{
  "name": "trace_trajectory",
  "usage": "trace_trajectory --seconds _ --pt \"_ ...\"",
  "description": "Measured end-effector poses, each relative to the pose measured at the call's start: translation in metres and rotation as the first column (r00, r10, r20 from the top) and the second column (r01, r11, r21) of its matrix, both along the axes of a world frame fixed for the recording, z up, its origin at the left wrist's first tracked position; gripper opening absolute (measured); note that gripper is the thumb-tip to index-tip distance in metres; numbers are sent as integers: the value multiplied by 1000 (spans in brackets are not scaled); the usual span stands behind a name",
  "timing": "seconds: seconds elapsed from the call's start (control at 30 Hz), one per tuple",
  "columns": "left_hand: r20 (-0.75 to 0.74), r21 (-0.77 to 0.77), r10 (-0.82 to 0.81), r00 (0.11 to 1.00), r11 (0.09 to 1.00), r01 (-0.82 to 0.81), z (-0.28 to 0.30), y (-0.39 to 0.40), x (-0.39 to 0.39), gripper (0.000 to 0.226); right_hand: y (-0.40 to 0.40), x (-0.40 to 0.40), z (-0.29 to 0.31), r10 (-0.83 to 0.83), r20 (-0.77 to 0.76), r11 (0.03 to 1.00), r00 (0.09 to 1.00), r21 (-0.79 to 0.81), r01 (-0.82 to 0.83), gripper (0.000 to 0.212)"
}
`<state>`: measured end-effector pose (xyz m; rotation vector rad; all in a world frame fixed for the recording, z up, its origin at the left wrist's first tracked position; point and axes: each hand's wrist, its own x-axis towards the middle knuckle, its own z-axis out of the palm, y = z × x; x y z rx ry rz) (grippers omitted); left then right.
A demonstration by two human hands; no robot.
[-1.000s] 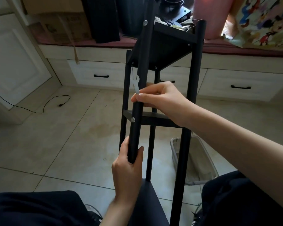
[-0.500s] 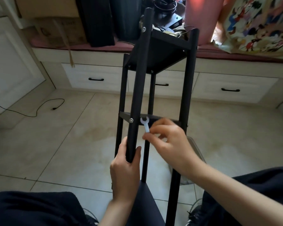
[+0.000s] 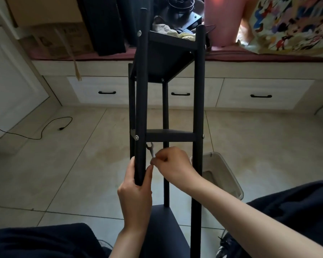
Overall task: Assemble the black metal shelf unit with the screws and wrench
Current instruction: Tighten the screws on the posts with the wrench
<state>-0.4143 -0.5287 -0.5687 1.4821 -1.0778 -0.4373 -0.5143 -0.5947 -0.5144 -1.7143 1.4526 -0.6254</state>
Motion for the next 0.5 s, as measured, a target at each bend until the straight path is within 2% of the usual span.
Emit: trace_trajectory --seconds 0.13,0.3,0.5 --pt "-6 -5 8 1000 1000 -8 -1 -2 4 56 -11 14 4 -18 51 1000 999 -10 19 21" --pt "-4 6 7 1000 1000 -7 -2 -5 8 38 -10 16 6 -34 95 997 995 -66 40 23" --pt "-14 -8 8 1000 1000 -8 -4 -7 10 44 -9 18 0 9 91 996 996 -93 0 23"
